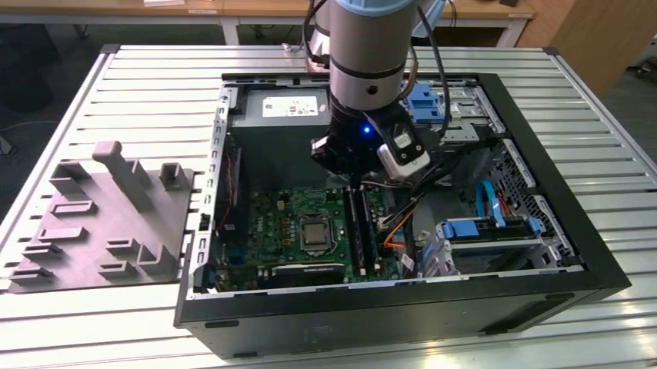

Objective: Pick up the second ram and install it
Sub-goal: 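Press down the second ram until it locks into place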

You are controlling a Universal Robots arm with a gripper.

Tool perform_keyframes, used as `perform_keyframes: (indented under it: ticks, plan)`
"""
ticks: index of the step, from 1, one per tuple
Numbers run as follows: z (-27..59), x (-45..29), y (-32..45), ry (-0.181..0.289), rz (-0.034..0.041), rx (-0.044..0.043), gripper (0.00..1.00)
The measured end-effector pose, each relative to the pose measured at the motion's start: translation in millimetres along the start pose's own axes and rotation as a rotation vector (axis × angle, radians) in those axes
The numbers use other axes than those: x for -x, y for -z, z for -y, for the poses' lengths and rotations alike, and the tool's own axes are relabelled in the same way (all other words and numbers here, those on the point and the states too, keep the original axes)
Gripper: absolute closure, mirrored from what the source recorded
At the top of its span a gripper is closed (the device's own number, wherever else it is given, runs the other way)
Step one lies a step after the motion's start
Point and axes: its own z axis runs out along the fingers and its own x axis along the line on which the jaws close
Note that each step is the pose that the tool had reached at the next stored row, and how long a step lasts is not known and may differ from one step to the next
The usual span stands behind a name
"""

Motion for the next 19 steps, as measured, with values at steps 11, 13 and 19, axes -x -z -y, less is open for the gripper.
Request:
perform_keyframes:
  ticks: [11,13,19]
  plan:
    - [24.0,0.6,0.9,0.000,0.0002,-0.0009,0.90]
    - [30.4,0.8,1.2,0.000,0.0002,-0.0009,0.90]
    - [47.4,1.2,2.0,0.000,0.0002,-0.0010,0.90]
